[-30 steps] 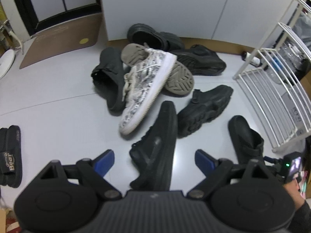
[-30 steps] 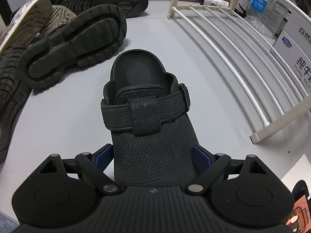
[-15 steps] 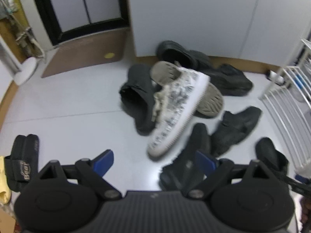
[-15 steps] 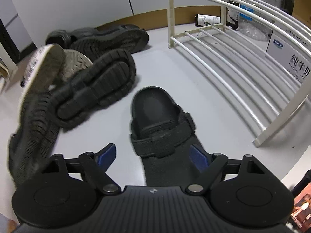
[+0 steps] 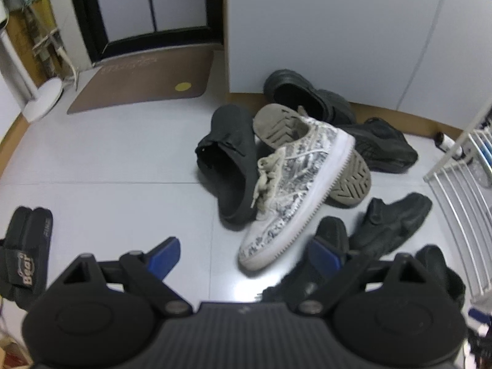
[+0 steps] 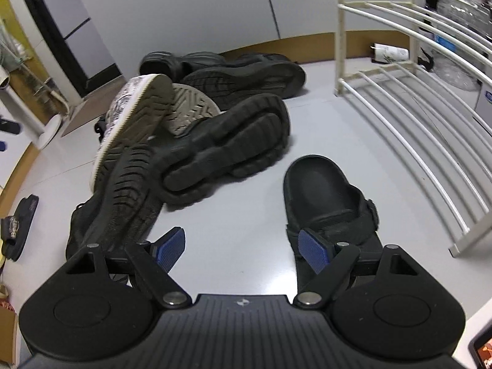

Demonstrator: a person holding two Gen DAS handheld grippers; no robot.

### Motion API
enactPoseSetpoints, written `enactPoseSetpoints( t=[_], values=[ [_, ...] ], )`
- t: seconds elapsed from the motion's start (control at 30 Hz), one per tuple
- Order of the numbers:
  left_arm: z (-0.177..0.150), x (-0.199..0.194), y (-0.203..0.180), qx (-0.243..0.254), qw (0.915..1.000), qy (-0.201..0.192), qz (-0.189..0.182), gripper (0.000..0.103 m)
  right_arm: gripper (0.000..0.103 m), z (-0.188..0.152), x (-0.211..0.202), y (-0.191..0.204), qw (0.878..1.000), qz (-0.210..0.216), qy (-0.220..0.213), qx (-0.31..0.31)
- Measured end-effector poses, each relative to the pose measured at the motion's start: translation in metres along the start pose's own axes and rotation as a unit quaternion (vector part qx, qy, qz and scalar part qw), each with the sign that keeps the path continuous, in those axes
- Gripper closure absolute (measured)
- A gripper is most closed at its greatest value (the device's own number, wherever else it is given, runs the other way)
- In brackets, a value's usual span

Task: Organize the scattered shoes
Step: 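Move the left gripper down to the second black strapped clog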

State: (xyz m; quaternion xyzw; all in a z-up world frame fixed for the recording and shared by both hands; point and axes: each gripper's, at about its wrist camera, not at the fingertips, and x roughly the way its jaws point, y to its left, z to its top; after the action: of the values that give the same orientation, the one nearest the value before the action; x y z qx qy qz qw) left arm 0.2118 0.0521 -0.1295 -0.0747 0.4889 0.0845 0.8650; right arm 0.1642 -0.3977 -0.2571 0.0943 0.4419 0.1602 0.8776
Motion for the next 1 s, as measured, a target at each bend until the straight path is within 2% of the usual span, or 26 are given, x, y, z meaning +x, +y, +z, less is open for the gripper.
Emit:
enactPoseSetpoints(
  t=[0.17,0.37,0.5,0.67,0.8,0.9,1.0],
  values=[
    [0.004,0.033,0.025,-0.061,0.998,-0.015,-0.007,0.019,0.018,-0.004,0.0,0.001,1.0,-0.001,0.003,-0.009],
    [0.009,0.059,0.049,-0.062,0.9976,-0.031,0.004,0.022,0.018,-0.01,0.003,0.0,1.0,-0.023,0.006,-0.012],
    [0.011,0.069,0.057,-0.062,0.997,-0.046,-0.002,0.021,0.018,-0.014,0.003,0.004,0.999,-0.037,0.002,-0.017],
    [0.008,0.086,0.063,-0.086,0.9938,-0.069,-0.016,0.019,0.018,-0.022,0.001,0.014,0.998,-0.052,-0.011,-0.029],
    [0.01,0.104,0.06,-0.065,0.994,-0.086,-0.019,0.019,0.018,-0.027,0.0,0.019,0.998,-0.057,-0.01,-0.034],
    [0.009,0.118,0.068,-0.088,0.9906,-0.098,-0.036,0.019,0.018,-0.031,0.0,0.024,0.998,-0.05,0.008,-0.042],
    [0.007,0.136,0.079,-0.118,0.988,-0.093,-0.034,0.019,0.018,-0.039,0.001,0.032,0.996,-0.05,0.018,-0.066]
  ],
)
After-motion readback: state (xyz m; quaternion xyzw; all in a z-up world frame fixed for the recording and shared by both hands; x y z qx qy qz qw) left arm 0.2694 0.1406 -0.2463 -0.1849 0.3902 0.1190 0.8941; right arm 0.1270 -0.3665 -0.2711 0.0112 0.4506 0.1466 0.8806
